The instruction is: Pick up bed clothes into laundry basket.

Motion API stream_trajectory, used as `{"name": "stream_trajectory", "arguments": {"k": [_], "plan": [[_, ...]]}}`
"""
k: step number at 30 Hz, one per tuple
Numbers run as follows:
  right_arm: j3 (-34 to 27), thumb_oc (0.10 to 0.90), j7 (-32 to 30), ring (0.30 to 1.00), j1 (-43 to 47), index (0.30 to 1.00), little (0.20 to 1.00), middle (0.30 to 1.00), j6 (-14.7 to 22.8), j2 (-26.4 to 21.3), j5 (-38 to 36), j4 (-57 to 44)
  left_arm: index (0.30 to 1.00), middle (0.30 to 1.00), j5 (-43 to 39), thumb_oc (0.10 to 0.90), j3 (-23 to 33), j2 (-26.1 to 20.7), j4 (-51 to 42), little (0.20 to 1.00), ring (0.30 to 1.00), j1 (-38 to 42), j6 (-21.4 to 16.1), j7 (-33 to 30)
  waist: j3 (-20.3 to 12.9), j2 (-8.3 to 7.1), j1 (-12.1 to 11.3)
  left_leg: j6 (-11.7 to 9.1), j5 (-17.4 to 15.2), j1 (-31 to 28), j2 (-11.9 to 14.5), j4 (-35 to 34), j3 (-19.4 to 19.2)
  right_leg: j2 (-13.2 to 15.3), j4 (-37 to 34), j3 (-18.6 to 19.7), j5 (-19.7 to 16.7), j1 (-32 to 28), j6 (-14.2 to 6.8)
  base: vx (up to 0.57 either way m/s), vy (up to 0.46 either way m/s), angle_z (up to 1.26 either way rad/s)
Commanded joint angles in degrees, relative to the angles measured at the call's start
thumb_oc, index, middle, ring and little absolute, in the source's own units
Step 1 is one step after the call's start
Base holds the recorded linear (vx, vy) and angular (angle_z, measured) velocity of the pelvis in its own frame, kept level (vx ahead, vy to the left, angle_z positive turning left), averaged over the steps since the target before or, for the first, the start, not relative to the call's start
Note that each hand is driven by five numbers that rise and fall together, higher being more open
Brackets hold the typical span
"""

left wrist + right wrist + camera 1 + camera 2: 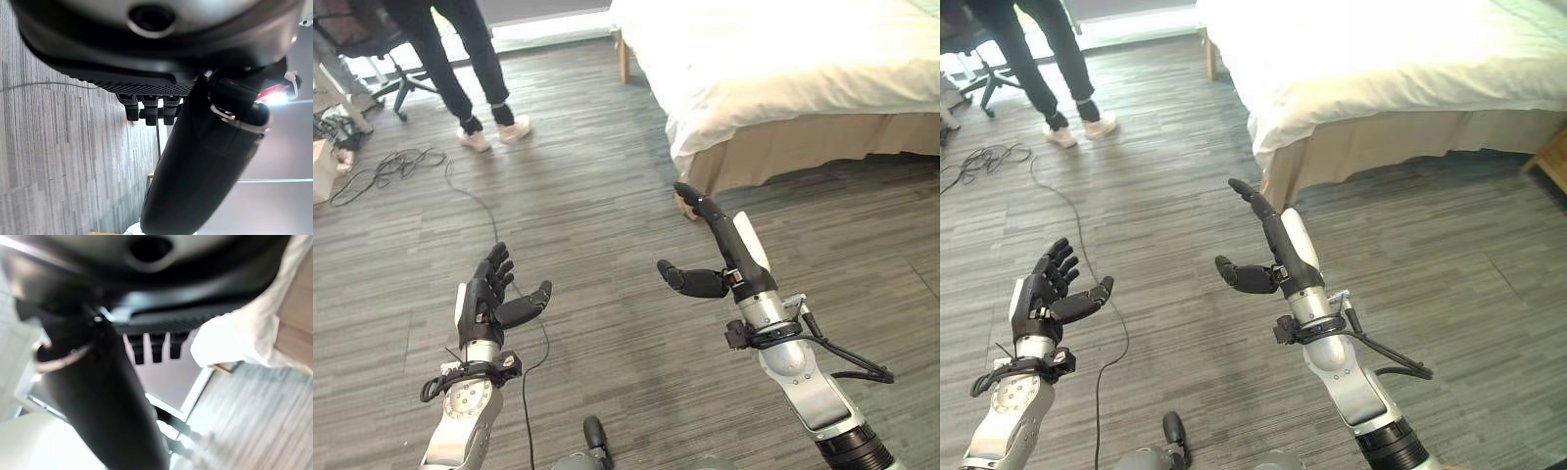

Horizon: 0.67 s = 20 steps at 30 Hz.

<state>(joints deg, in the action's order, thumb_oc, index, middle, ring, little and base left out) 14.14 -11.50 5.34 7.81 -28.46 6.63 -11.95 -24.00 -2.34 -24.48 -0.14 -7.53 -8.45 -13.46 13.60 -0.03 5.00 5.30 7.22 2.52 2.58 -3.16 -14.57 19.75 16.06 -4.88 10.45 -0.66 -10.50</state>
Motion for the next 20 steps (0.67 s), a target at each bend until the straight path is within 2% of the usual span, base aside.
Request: {"name": "stream_trajectory", "arguments": {"k": [1, 2, 3, 4, 5, 6, 7, 13, 20], "plan": [[-7.37, 0.800, -2.92, 0.900, 3.27, 0.900, 0.900, 0.900, 3.32, 1.12, -1.39, -2.34, 0.900, 0.900, 3.33, 0.800, 3.35, -4.48, -6.36, 0.900, 0.900, 1.73, -4.50, 1.89, -2.27, -2.63, 0.92, -9.48, -7.14, -2.87, 6.35, -1.84, -0.32, -5.47, -9.24, 6.92, -11.66, 2.92, 0.33, 0.34, 0.044, 1.48], [-10.45, 0.800, -3.13, 0.900, -0.25, 0.900, 0.900, 0.900, 2.33, 1.78, -2.67, -1.37, 0.900, 0.900, 4.74, 0.800, 3.10, -3.94, -6.40, 0.900, 0.900, 1.59, -3.66, 3.11, -2.06, -3.09, 2.22, -8.88, -8.50, -3.76, 4.70, -1.84, 2.30, -9.55, -13.00, 10.84, -10.16, 4.58, 1.42, 0.27, -0.002, 1.46], [-13.05, 0.800, -3.39, 0.900, -3.12, 0.900, 0.900, 0.900, 2.30, 2.13, -4.28, -1.85, 0.900, 0.900, 4.66, 0.800, 3.32, -3.79, -6.51, 0.900, 0.900, 1.91, -3.64, 3.85, -2.10, -3.68, 2.64, -8.61, -9.02, -3.82, 3.65, -1.84, 3.45, -10.35, -14.91, 12.82, -10.00, 3.93, 1.82, 0.21, -0.002, 1.48], [-13.44, 0.800, -3.22, 0.900, -3.69, 0.900, 0.900, 0.900, 2.18, 2.18, -4.41, -2.29, 0.900, 0.900, 4.63, 0.800, 3.03, -3.90, -6.50, 0.900, 0.900, 1.91, -3.63, 3.91, -2.15, -3.76, 2.43, -8.54, -9.14, -3.97, 3.52, -1.84, 3.51, -10.18, -15.25, 12.74, -10.03, 3.57, 1.77, 0.15, -0.125, 1.58], [-17.77, 0.800, -3.56, 0.900, -6.42, 0.900, 0.900, 0.900, 1.08, 3.53, -5.85, -1.56, 0.900, 0.900, 4.97, 0.800, 3.47, -2.86, -7.64, 0.900, 0.900, 2.78, -3.22, 4.77, -3.04, -4.71, 3.55, -8.57, -9.89, -4.75, 3.00, -1.84, 3.19, -9.78, -16.86, 12.73, -12.09, 3.12, 1.00, 0.16, -0.151, 1.20], [-20.20, 0.800, -3.17, 0.900, -7.47, 0.900, 0.900, 0.900, 1.21, 3.70, -6.83, -0.88, 0.900, 0.900, 3.33, 0.800, 6.46, -3.95, -6.74, 0.900, 0.900, 2.98, -4.56, 4.19, -3.76, -4.48, 3.18, -8.64, -10.04, -4.91, 3.05, -1.84, 3.07, -9.81, -18.08, 12.74, -13.07, 2.83, 0.56, 0.21, -0.183, 0.62], [-21.34, 0.800, -3.51, 0.900, -7.70, 0.900, 0.900, 0.900, 0.98, 4.03, -7.47, -0.11, 0.900, 0.900, 2.98, 0.800, 6.60, -4.00, -8.33, 0.900, 0.900, 4.21, -4.84, 3.92, -4.61, -4.47, 3.53, -8.69, -10.38, -5.13, 3.34, -1.84, 2.59, -9.72, -19.10, 12.41, -13.57, 2.65, 0.39, 0.16, -0.103, 0.04], [-22.72, 0.800, -4.54, 0.900, -8.08, 0.900, 0.900, 0.900, 2.79, 4.46, -10.24, 2.96, 0.900, 0.900, 9.32, 0.800, 2.37, -1.07, -9.94, 0.900, 0.900, 5.79, -3.81, 2.25, -7.23, -3.92, 2.38, -9.09, -11.10, -6.92, 4.76, -1.84, 2.07, -10.11, -21.06, 10.18, -12.89, 0.85, 0.37, 0.14, -0.062, 0.01], [-21.69, 0.800, -4.23, 0.900, -10.38, 0.900, 0.900, 0.900, 2.54, 4.79, -10.09, 3.25, 0.900, 0.900, 8.75, 0.800, 2.44, 1.13, -10.35, 0.900, 0.900, 2.74, -3.51, 1.86, -7.97, -3.28, 1.53, -9.77, -11.00, -7.55, 5.48, -1.84, 3.08, -10.35, -21.06, 8.23, -12.01, -0.80, 0.91, 0.06, -0.024, 0.07]]}}
